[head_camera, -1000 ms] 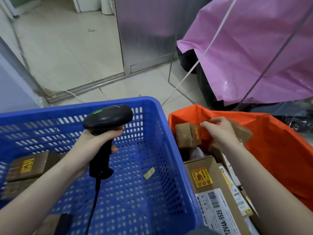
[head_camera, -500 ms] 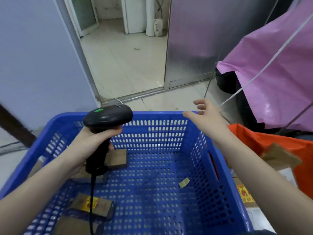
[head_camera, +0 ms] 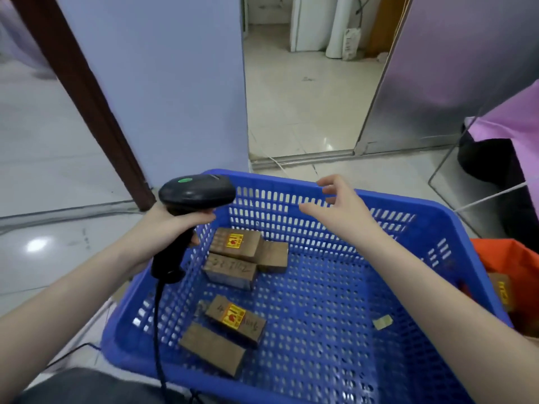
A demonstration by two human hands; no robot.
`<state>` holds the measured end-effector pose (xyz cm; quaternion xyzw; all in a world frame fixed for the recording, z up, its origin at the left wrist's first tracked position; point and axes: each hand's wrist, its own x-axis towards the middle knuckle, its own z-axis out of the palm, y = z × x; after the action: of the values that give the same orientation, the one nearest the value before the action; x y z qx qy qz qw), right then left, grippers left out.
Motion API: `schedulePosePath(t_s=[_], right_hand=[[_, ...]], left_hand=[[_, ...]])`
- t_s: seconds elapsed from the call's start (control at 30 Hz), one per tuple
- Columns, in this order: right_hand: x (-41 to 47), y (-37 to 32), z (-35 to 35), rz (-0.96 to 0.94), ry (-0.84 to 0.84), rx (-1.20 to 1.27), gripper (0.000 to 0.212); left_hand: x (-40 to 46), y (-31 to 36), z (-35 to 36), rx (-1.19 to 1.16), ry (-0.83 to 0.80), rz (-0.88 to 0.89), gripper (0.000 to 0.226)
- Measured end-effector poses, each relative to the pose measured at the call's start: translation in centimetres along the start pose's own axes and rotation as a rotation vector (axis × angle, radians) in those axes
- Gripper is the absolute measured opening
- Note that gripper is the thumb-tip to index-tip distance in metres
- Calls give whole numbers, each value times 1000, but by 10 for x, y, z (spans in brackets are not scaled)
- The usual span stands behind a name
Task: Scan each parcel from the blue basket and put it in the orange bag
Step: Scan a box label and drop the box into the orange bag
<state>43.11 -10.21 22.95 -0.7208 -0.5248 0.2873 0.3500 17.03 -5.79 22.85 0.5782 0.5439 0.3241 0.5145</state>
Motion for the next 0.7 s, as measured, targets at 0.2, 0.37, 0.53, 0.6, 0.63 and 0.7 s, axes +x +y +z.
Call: schedulePosePath(t_s=[0.2, 0.37, 0.53, 0.6, 0.63, 0.7], right_hand=[[23, 14, 66, -8, -150, -75, 66], [53, 52, 118, -22, -255, -208, 83], [84, 96, 164, -11, -366, -323, 99], [95, 113, 180, -15, -399, -370, 102], [101, 120, 187, -24, -412, -395, 103], [110, 135, 201, -38, -434, -448, 105]], left_hand=[[25, -47, -4, -23, 16, -59, 6], [59, -87, 14, -31, 24, -129, 4], [92, -122, 35, -49, 82, -201, 4], [101, -135, 41, -30, 100, -225, 3], [104, -141, 44, -11, 108, -236, 1], [108, -151, 49, 17, 124, -271, 6]])
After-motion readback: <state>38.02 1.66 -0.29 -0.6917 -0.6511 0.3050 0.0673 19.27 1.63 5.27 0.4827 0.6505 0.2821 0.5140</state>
